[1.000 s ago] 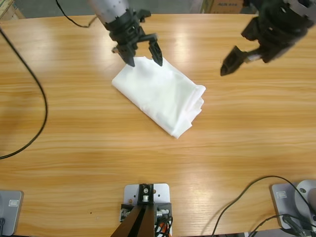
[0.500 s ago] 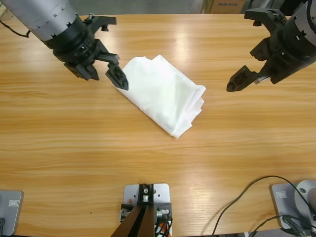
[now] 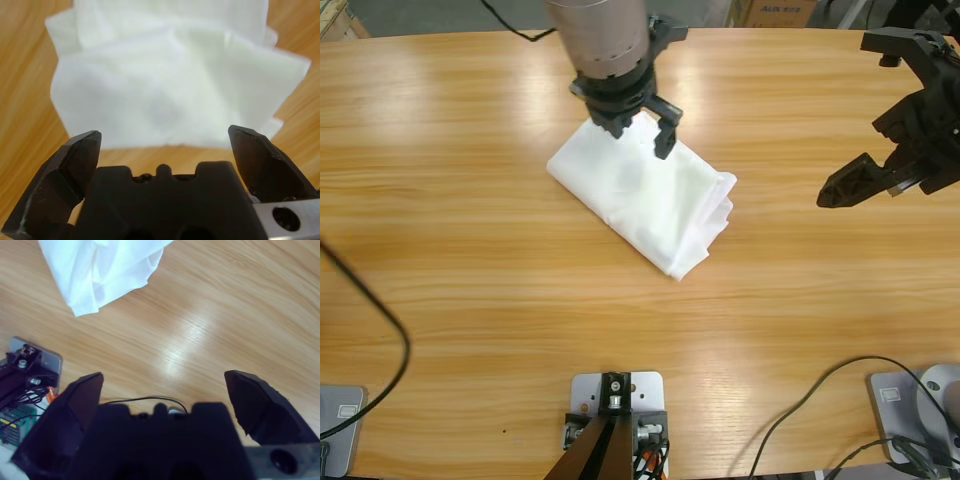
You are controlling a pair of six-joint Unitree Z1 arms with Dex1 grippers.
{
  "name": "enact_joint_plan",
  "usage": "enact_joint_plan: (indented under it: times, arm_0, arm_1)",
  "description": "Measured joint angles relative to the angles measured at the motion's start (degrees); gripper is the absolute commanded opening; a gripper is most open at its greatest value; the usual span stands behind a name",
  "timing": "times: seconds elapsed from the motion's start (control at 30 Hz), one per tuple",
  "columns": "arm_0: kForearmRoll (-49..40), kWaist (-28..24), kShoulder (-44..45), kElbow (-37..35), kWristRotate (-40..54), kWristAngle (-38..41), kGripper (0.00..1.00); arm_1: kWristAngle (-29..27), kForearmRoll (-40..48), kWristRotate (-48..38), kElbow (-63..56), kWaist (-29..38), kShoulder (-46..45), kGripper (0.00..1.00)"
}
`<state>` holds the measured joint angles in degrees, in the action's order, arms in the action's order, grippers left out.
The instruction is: Fold clothes
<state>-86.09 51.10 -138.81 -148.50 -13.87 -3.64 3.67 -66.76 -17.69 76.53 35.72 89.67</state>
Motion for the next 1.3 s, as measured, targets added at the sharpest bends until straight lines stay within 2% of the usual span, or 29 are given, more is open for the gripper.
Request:
enact_joint_plan:
  times: [0.17, 0.33, 0.6, 0.87, 1.3]
  arm_0:
    - [-0.2, -0.1, -8.7, -1.4, -2.1, 1.3, 0.998]
    - [-0.2, -0.4, -12.5, -1.9, -2.3, 3.1, 0.996]
    - [-0.2, -0.8, -12.2, -2.2, -2.3, 3.2, 0.996]
    - [-0.2, -0.9, -8.1, -2.2, -2.3, 3.1, 0.996]
    - [-0.2, 1.6, -8.9, -2.2, -1.7, 1.4, 0.996]
  arm_1:
    - [0.0, -0.9, 0.0, 0.0, 0.0, 0.0, 1.0]
    - [0.0, -1.4, 0.0, 0.0, 0.0, 0.0, 1.0]
    - [0.0, -1.4, 0.0, 0.1, 0.0, 0.0, 1.0]
    - [0.0, -1.4, 0.0, 0.1, 0.0, 0.0, 1.0]
    - [0.0, -1.6, 0.0, 0.3, 0.0, 0.6, 1.0]
